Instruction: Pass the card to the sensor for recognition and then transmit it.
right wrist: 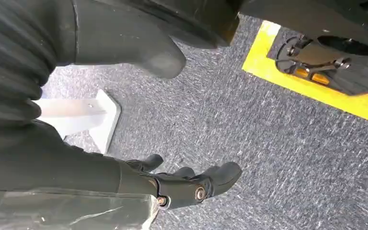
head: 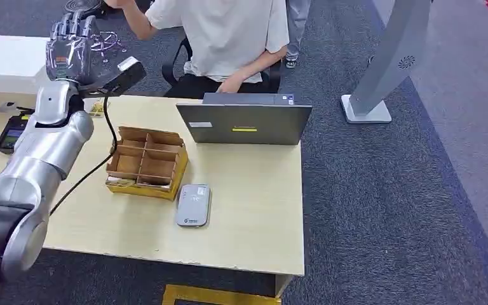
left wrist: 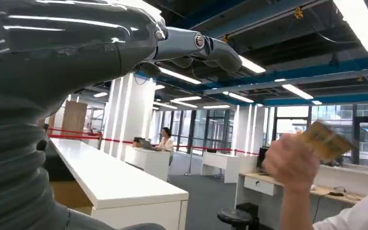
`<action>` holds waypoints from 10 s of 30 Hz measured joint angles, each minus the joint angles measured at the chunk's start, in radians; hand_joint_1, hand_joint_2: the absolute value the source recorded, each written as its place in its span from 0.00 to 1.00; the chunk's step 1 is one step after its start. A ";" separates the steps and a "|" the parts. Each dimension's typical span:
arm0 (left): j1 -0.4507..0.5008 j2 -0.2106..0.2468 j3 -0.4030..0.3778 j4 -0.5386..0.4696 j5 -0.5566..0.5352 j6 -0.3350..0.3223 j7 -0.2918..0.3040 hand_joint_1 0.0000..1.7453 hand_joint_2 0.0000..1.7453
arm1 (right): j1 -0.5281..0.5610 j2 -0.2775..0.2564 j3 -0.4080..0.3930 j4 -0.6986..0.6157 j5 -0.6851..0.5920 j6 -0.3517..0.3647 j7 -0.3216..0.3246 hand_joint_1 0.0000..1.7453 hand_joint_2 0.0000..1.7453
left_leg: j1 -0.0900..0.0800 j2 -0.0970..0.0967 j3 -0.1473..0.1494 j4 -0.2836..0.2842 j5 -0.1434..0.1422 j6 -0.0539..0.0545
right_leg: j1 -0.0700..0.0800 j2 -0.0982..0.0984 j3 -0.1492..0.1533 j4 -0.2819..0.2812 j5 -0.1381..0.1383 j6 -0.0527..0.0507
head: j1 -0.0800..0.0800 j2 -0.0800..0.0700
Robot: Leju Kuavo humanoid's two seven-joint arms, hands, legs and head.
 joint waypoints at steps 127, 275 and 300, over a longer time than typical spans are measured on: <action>0.372 -0.061 -0.191 -0.724 0.318 -0.056 -0.106 1.00 1.00 | 0.053 -0.003 -0.095 0.000 0.005 -0.018 -0.037 0.00 1.00 | 0.000 -0.001 -0.003 -0.001 0.001 -0.001 | 0.000 -0.002 -0.003 0.000 0.000 0.000 | 0.000 0.000; 0.434 0.019 -0.097 -0.604 -0.001 0.171 -0.018 1.00 1.00 | 0.052 -0.016 -0.201 -0.001 0.140 -0.010 -0.013 0.00 1.00 | -0.002 -0.005 -0.003 -0.002 0.001 0.000 | -0.002 -0.005 -0.003 0.002 -0.003 0.000 | -0.001 0.000; 0.329 -0.059 -0.098 -0.492 0.093 0.122 -0.022 0.00 1.00 | 0.042 -0.014 -0.200 -0.001 0.162 -0.008 -0.004 0.00 1.00 | -0.002 -0.003 -0.008 -0.002 0.000 -0.001 | -0.002 -0.003 -0.010 0.002 -0.003 -0.002 | -0.001 0.000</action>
